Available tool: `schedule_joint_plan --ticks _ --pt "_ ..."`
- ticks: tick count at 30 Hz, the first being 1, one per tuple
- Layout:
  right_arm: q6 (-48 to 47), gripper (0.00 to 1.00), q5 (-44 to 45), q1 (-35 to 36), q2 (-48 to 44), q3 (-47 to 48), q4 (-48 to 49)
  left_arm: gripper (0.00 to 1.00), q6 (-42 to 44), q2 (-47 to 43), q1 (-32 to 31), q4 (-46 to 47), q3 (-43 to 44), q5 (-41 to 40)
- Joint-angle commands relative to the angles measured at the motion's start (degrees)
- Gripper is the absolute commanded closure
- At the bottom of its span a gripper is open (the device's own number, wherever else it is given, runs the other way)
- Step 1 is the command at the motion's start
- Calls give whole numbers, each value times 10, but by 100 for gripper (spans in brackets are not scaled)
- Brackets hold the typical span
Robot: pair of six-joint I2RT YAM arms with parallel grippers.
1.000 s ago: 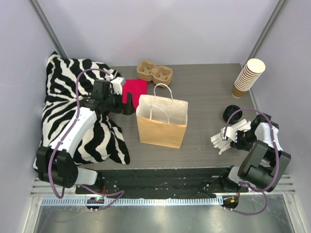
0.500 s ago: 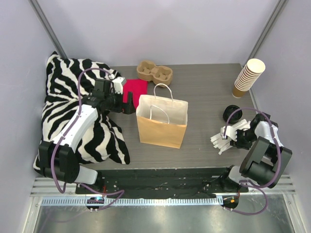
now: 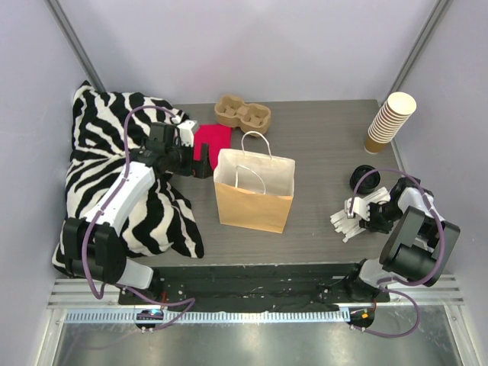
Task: Pack the takeout coffee
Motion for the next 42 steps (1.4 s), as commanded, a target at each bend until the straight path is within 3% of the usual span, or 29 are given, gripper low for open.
schedule_joint_plan --ticks 1,13,18,20,25,28,38,40,42 --pt "-257 61 -4 3 4 9 -1 2 10 0 5 4 29 11" --pt "-294 70 6 3 -76 -53 -83 2 13 2 8 0 34 12" --pt "-296 62 -1 3 -95 -78 -86 2 15 1 9 0 34 15" --pt "-307 63 -1 4 -101 -87 -86 2 16 0 9 -2 35 15" --pt "-322 82 -6 6 -123 -89 -113 2 18 -7 10 -2 36 13" --pt "-327 98 -15 6 -140 -71 -148 2 14 -8 10 2 40 14" --pt "-329 99 -120 20 -180 40 -257 2 12 -18 10 5 61 13" --pt "-302 99 -149 34 -184 67 -263 2 12 -22 10 6 65 12" --pt "-208 99 -182 77 -183 115 -233 1 12 -23 10 6 70 9"
